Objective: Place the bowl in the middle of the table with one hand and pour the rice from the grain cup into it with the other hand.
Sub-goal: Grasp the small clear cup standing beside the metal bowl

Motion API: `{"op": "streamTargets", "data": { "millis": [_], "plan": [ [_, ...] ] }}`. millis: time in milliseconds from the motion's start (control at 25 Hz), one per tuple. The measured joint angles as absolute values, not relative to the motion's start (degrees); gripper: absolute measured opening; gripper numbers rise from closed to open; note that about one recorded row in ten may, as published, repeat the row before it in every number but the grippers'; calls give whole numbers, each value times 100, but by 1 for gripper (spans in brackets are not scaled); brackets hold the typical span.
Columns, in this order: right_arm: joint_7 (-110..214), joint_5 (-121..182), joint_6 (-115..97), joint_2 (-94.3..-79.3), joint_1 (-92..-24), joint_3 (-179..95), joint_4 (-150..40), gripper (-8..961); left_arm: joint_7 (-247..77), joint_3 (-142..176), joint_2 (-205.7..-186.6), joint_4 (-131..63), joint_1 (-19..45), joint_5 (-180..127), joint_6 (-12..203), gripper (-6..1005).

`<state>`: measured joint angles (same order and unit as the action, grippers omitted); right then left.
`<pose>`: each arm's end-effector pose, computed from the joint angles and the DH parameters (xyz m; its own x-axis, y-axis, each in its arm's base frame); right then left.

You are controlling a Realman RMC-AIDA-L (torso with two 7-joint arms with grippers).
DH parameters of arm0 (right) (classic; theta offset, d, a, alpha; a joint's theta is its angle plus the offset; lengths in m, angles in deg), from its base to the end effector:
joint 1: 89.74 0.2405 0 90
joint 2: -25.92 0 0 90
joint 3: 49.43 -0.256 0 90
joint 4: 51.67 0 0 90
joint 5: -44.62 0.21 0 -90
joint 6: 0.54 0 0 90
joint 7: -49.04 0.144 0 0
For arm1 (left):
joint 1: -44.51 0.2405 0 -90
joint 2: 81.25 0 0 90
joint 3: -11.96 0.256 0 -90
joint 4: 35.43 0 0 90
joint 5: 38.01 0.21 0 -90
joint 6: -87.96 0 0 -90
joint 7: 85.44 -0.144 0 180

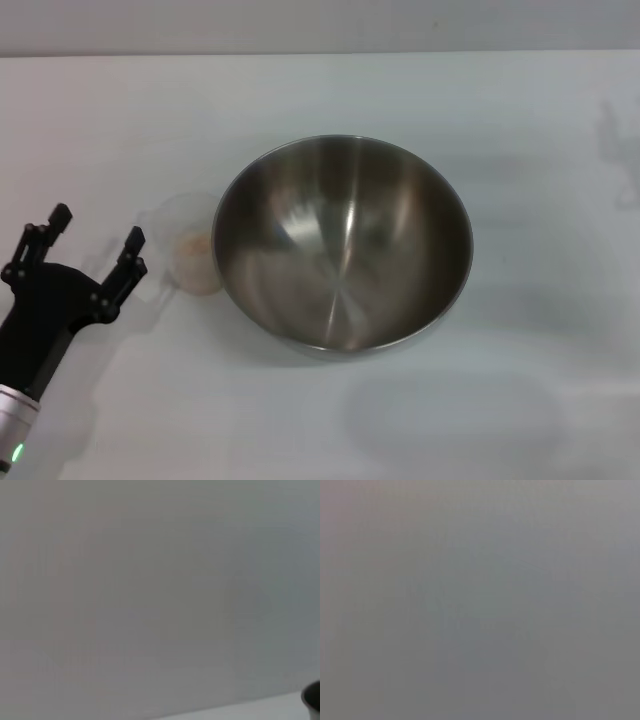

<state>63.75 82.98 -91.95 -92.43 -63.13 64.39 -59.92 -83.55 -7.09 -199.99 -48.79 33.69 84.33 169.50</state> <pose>0.2858 0.3282 0.0513 0.5128 0.4941 -0.7021 -0.7444 -0.1517 -0.6503 -0.3315 0.2215 -0.0536 0.7509 -0.0665 0.6571 0.5981 -0.3535 -0.7192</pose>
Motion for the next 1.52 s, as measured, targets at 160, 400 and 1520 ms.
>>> {"op": "streamTargets", "data": {
  "millis": [160, 400, 1520],
  "plan": [
    [6372, 8299, -9201, -9241, -6303, 6438, -5999, 506, -8351, -704, -19999, -4879, 3304, 8433, 16674, 789],
    [6372, 8303, -9247, -9238, -6334, 6438, -5987, 507, -8374, -755, -19995, -4869, 3196, 8395, 16398, 788],
    [6362, 8302, -9205, -9250, -6352, 6349, -5976, 511, -8395, -1057, -20003, -4651, 2487, 8381, 15461, 784]
  ]
}}
